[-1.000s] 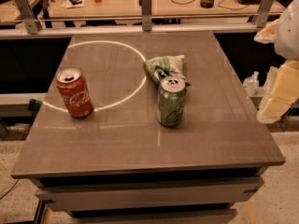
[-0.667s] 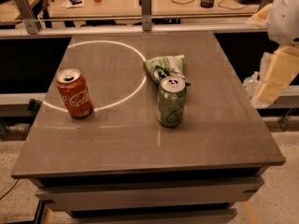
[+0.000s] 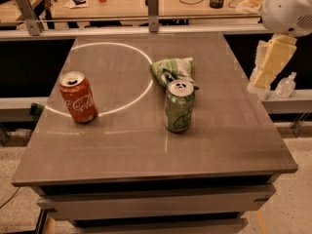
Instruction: Pick green jalapeno chip bag
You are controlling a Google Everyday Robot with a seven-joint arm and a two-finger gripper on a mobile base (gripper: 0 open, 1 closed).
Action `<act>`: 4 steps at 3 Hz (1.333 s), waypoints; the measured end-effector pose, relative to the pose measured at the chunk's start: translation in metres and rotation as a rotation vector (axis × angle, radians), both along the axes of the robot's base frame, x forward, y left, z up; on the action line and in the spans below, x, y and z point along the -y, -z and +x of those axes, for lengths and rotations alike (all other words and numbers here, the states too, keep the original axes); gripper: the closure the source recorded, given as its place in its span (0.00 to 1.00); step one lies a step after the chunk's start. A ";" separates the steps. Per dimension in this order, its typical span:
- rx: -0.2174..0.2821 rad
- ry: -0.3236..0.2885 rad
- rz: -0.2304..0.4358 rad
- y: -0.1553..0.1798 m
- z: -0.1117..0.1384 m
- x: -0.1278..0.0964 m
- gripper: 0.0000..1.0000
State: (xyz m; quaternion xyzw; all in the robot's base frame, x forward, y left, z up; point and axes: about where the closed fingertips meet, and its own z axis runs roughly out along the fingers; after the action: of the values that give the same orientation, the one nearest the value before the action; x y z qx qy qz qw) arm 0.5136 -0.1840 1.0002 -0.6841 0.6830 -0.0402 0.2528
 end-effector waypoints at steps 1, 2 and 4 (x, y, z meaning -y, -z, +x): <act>0.137 -0.038 0.077 -0.002 0.039 -0.011 0.00; 0.197 -0.039 0.120 0.002 0.075 -0.016 0.00; 0.069 -0.086 0.145 0.038 0.126 -0.021 0.00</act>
Offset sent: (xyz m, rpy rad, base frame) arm 0.1201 0.0191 -0.0092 0.1718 -0.2539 0.0317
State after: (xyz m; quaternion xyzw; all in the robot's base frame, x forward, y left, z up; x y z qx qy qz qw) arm 0.6396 -0.1627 0.9624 -0.6908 0.6452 -0.0035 0.3263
